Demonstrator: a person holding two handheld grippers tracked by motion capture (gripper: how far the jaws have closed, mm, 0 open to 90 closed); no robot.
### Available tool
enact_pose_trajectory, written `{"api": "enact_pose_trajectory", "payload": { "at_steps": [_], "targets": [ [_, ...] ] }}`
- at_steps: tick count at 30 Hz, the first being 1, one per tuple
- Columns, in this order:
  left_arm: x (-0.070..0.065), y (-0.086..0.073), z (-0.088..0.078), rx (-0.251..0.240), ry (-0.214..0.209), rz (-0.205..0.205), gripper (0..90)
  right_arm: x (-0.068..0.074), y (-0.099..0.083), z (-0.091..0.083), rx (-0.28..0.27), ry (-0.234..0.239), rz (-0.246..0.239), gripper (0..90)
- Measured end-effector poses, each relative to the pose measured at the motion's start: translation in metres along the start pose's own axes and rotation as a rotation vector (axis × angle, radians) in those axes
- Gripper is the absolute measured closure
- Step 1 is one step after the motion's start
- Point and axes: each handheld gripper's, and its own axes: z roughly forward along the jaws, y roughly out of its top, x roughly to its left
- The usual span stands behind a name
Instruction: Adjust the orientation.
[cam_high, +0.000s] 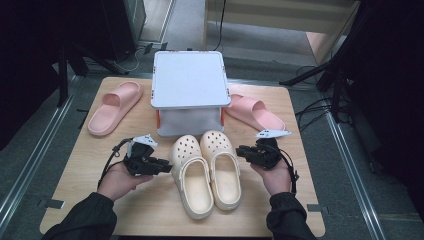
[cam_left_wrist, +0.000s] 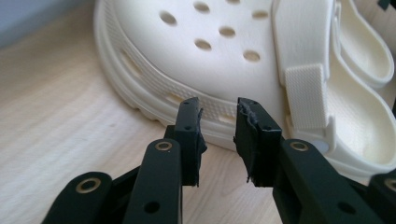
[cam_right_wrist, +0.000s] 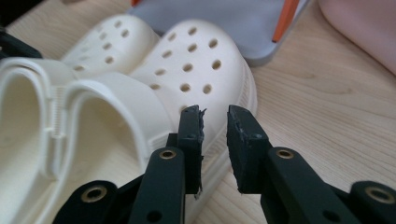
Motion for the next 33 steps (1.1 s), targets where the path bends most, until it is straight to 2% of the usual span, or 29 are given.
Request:
{"api": "enact_pose_trajectory", "payload": {
  "at_steps": [5,8,14,19,23,24,25,29,30,33],
  "targets": [
    [0.004,0.007,-0.013,-0.013,0.0,-0.011,77.1,0.011,0.0,-0.01,-0.006,0.004,-0.001,70.0],
    [0.006,0.011,-0.018,-0.013,0.01,0.003,79.6,0.017,-0.001,-0.016,-0.013,0.004,0.007,66.4],
    [0.009,0.019,-0.023,-0.026,0.014,0.0,79.7,0.026,-0.003,-0.029,-0.027,0.008,0.022,64.5],
    [0.014,0.023,-0.022,-0.009,0.011,0.003,76.5,0.039,-0.003,-0.037,-0.031,0.012,0.006,62.4],
    [0.014,0.028,-0.024,-0.015,0.014,0.001,76.0,0.048,-0.006,-0.04,-0.026,0.02,0.001,61.4],
    [0.015,0.031,-0.026,-0.017,0.017,0.01,76.0,0.048,-0.006,-0.04,-0.026,0.02,0.001,61.4],
    [0.017,0.037,-0.032,-0.024,0.024,0.018,76.4,0.055,-0.009,-0.041,-0.029,0.028,0.006,59.4],
    [0.022,0.049,-0.04,-0.044,0.034,0.017,77.8,0.064,-0.013,-0.04,-0.022,0.033,-0.012,56.0],
    [0.025,0.06,-0.047,-0.061,0.046,0.017,78.1,0.071,-0.015,-0.037,-0.017,0.037,-0.027,53.5],
    [0.027,0.068,-0.051,-0.068,0.049,0.017,78.4,0.076,-0.017,-0.035,-0.012,0.043,-0.032,51.7]
  ]
}}
